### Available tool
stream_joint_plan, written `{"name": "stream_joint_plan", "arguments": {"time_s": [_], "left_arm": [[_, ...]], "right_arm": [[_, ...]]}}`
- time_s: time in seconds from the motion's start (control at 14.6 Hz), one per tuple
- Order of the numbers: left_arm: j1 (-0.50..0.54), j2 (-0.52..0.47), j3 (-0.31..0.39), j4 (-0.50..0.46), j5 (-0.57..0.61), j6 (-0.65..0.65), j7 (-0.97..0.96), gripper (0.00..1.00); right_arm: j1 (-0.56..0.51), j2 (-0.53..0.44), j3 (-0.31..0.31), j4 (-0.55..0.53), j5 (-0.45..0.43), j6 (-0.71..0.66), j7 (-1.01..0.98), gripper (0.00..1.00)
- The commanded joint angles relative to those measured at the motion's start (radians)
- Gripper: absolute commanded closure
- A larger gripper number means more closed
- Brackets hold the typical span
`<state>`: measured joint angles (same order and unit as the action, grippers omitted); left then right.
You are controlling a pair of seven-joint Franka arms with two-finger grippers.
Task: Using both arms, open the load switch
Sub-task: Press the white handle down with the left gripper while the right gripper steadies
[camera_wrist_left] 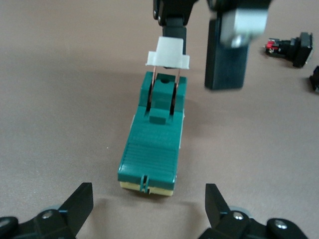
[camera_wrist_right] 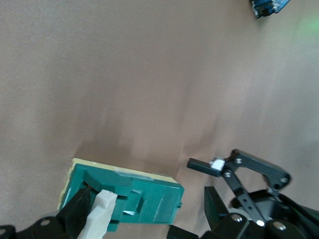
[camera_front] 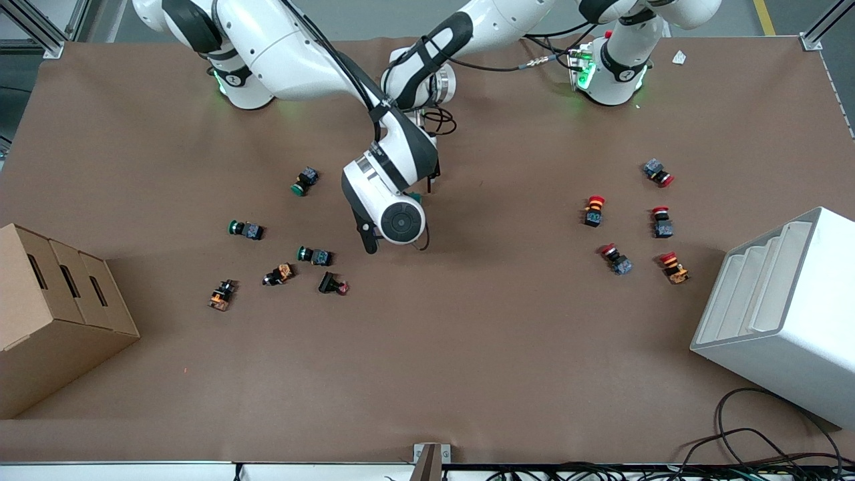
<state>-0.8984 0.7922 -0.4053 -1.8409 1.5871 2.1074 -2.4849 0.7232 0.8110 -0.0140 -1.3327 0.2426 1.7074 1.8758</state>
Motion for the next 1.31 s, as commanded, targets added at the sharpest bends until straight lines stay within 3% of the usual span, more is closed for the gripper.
{"name": "stream_joint_plan", "arguments": {"time_s": [0.0, 0.21, 1.24], "left_arm": [[-0.027, 0.045, 0.008, 0.011, 0.079, -0.07, -0.048, 0.01], [-0.04, 0.079, 0.008, 0.011, 0.148, -0.096, -0.118, 0.0], [-0.056, 0.09, 0.01, 0.011, 0.148, -0.099, -0.117, 0.0]], "right_arm": [[0.004, -0.027, -0.006, -0.004, 0.014, -0.051, 0.009, 0.0], [0.005, -0.032, -0.004, 0.004, 0.015, -0.078, 0.009, 0.0], [0.042, -0.019, 0.035, -0.055, 0.014, -0.055, 0.014, 0.0]]}}
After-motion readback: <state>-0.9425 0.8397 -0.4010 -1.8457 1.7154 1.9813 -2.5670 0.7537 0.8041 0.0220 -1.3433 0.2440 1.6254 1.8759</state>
